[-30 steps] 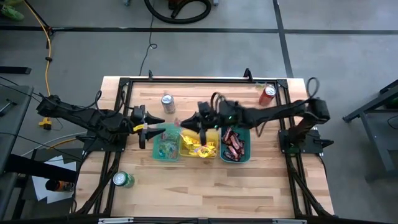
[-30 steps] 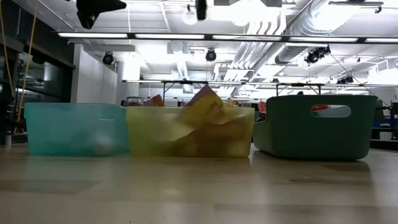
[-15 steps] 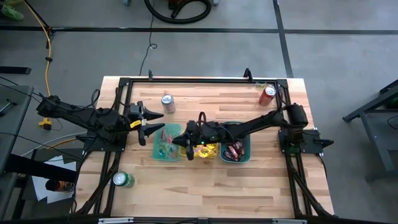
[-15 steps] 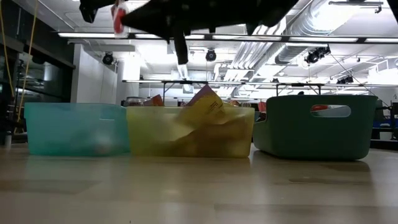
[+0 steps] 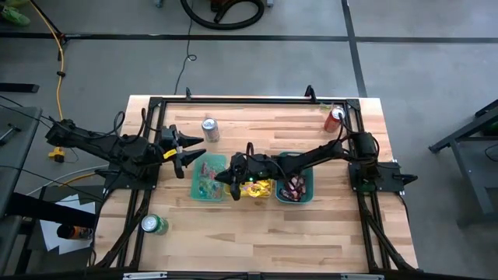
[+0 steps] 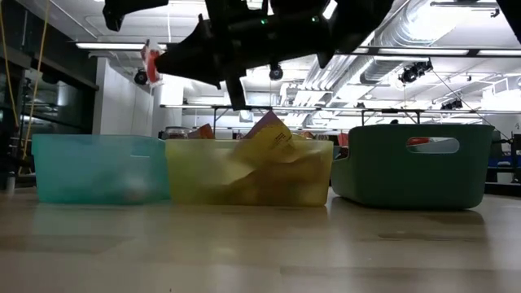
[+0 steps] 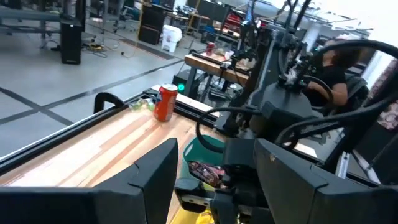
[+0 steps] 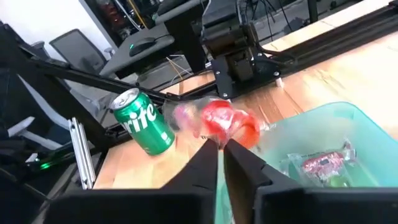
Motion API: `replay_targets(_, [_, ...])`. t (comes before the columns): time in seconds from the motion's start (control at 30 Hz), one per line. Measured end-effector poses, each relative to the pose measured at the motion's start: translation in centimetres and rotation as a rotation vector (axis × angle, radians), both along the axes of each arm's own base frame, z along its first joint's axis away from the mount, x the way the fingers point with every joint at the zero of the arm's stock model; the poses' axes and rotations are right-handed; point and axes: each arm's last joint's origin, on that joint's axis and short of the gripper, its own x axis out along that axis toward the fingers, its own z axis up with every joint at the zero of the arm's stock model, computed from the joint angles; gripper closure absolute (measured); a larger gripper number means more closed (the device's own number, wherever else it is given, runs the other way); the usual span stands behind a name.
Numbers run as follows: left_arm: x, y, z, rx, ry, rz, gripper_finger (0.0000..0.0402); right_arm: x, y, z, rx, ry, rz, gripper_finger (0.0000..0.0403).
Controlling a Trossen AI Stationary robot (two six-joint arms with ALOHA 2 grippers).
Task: Sort candy
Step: Put the red gummy into the green bin, then put the green gummy into the green bin
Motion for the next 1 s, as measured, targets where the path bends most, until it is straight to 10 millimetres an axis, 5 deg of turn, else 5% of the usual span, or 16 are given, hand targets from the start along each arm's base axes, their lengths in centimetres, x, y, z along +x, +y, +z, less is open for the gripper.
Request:
replay_targets(0.43, [0.0, 0.1, 0.0, -0.021, -0.007, 0.038, 0.0202, -0.1, -1.6, 0.5, -0.006, 0.016, 0.018, 0.0172])
replay_targets(0.7, [0.0, 0.1, 0.0, -0.032, -0.012, 0.051, 0.0202, -3.4, -6.9, 7.1, -0.040, 0.033, -0.039, 0.0163])
replay_targets(1.0, [0.0, -0.1, 0.1, -0.076, -0.029, -0.040, 0.0202, -12.3, -12.6, 15.3, -0.056, 0.112, -0.473, 0.0162])
